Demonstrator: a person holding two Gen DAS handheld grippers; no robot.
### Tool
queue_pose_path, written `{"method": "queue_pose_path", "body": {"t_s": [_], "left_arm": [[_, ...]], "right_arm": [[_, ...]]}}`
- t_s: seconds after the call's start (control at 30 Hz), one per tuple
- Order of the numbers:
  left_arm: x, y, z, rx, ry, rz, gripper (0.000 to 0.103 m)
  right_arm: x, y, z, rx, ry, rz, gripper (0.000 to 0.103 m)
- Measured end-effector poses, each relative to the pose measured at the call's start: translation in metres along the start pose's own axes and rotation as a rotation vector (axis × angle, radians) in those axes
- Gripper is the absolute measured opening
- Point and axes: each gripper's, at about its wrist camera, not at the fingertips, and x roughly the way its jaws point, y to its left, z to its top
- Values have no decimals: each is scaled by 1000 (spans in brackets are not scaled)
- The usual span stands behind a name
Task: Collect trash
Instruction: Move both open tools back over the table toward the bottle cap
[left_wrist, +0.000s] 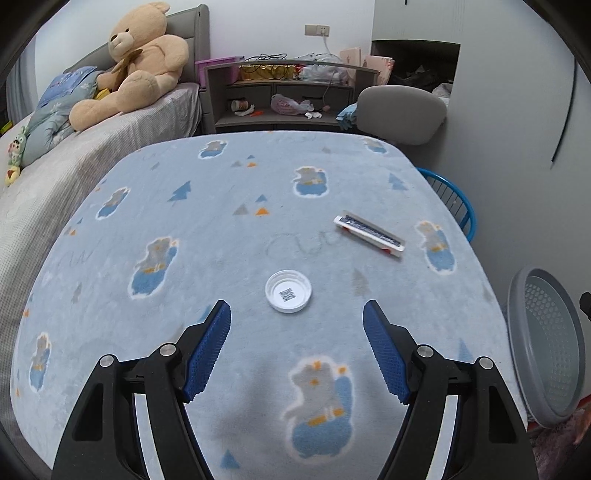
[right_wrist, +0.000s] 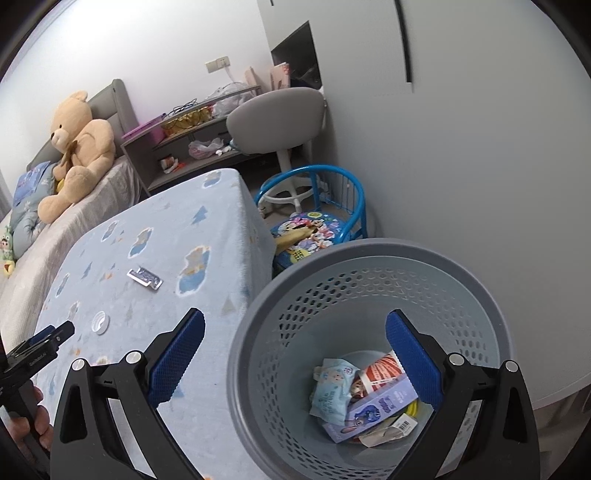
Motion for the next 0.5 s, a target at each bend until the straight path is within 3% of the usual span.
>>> {"method": "queue_pose_path", "body": {"t_s": [0.5], "left_arm": [[43,25,-2,-60,83,9,71]], "right_arm": [[10,3,0,5,29,5,97]]}}
